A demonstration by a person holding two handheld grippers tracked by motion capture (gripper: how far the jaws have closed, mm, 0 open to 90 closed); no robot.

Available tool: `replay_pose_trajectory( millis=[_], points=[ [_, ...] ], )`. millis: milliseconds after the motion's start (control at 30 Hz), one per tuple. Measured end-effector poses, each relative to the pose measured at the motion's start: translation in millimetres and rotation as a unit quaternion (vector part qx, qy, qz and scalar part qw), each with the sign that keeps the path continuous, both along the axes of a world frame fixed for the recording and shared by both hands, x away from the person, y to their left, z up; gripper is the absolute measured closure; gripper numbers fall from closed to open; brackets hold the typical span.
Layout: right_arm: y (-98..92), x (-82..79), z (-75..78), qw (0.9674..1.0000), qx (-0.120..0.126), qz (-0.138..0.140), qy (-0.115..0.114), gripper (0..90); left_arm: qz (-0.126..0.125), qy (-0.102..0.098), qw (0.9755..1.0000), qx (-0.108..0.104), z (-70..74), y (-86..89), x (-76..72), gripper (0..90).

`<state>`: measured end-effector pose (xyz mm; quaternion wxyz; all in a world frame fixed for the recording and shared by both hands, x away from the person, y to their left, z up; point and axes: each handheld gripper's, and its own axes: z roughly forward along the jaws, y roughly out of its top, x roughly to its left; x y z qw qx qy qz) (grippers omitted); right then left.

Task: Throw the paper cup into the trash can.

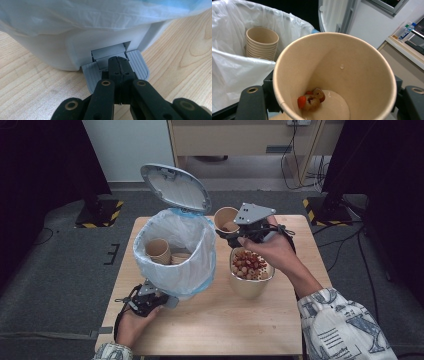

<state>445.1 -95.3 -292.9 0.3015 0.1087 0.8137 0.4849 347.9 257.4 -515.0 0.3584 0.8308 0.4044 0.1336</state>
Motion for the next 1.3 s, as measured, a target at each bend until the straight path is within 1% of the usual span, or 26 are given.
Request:
replay_pose_trajectory(
  millis=[167,367,500,633,667,800,1133,1300],
  points=[
    [3.7,-1.4,4.1,1.0000,0.003,0.004,0.004,27.3,0.000,0.000,1.0000,0.000,0.0,0.0,0.0,90.0],
    [7.4,-1.5,7.6,0.9998,0.009,0.008,0.015,27.3,0.000,0.000,1.0000,-0.001,-0.1,0.0,0.0,90.0],
    [9.5,-2.0,13.1,0.9996,0.016,0.012,0.019,27.3,0.001,0.000,1.0000,-0.001,-0.1,0.1,-0.1,90.0],
    [12.8,-2.1,18.1,0.9992,0.022,0.015,0.028,27.3,0.001,0.000,1.0000,-0.001,-0.2,0.1,-0.1,90.0],
    [14.7,-1.8,19.0,0.9992,0.021,0.017,0.030,27.3,0.001,0.000,1.0000,-0.001,-0.2,0.1,-0.1,90.0],
    [20.9,-0.8,21.8,0.9983,0.033,0.025,0.041,27.3,0.001,0.000,1.0000,-0.001,-0.1,0.1,-0.1,90.0],
    [42.4,-0.1,31.1,0.9973,0.040,0.043,0.045,27.1,0.001,0.000,1.0000,-0.001,-0.2,0.1,-0.1,90.0],
    [56.6,0.7,30.2,0.9964,0.042,0.054,0.050,27.0,0.000,0.000,1.0000,-0.002,-0.2,0.2,0.0,90.0]
  ],
)
